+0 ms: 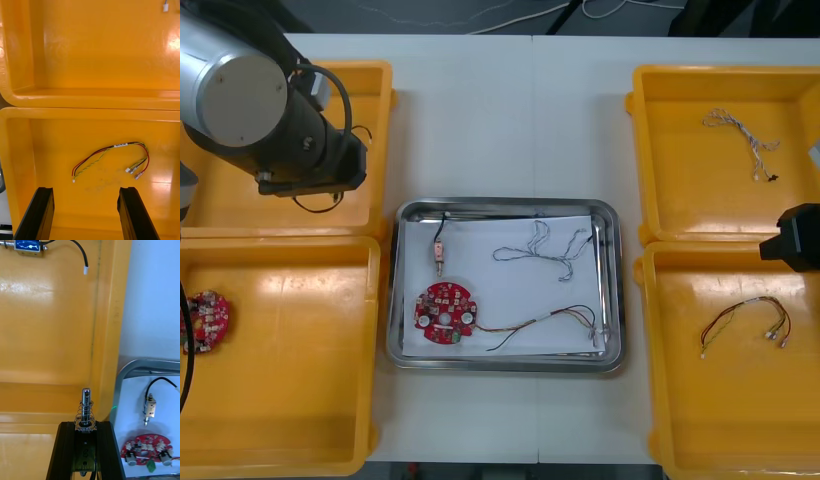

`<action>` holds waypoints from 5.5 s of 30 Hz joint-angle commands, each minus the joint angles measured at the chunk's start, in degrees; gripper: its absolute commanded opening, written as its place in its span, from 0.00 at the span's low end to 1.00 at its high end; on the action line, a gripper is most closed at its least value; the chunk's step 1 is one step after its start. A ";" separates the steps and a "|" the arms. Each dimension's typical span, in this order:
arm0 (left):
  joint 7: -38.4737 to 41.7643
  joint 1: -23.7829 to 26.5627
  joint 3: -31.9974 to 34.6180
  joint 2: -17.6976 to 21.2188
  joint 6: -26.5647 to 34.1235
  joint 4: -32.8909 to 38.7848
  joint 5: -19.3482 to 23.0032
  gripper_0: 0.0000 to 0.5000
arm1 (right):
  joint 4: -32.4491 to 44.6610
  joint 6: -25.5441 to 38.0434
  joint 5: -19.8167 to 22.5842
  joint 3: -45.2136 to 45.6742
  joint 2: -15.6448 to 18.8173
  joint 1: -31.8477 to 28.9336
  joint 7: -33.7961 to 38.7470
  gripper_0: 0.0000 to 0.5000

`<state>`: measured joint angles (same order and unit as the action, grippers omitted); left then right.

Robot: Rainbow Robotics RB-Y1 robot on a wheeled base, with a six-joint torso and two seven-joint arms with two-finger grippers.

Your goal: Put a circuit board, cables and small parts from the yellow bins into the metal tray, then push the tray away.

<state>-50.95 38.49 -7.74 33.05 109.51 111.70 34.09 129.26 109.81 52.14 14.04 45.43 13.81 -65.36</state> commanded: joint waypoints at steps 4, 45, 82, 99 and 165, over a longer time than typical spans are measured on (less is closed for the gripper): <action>10.16 3.08 -8.09 2.19 0.49 5.73 0.63 0.00 | 1.79 0.19 -2.57 2.83 3.18 -2.91 1.81 1.00; 23.08 6.42 -35.86 -2.73 -21.97 -4.29 -8.69 0.00 | -0.50 -1.36 -6.35 5.65 -2.18 -6.25 -2.32 1.00; 28.97 6.60 -38.93 -2.82 -26.36 -6.93 -8.77 0.00 | 0.47 -2.59 -4.60 5.12 -2.62 -6.34 -3.72 1.00; 29.33 6.51 -38.93 -2.82 -26.80 -7.55 -9.13 0.81 | 0.64 -2.68 -3.28 5.12 -2.89 -6.34 -3.90 1.00; -7.59 -9.84 9.32 21.09 0.49 12.76 23.39 1.00 | 9.35 -11.38 -0.11 -42.43 -1.83 17.04 -16.03 1.00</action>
<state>-60.27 31.33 -1.74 51.27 109.64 122.38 56.57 138.51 99.91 53.25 -22.93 43.02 26.53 -78.76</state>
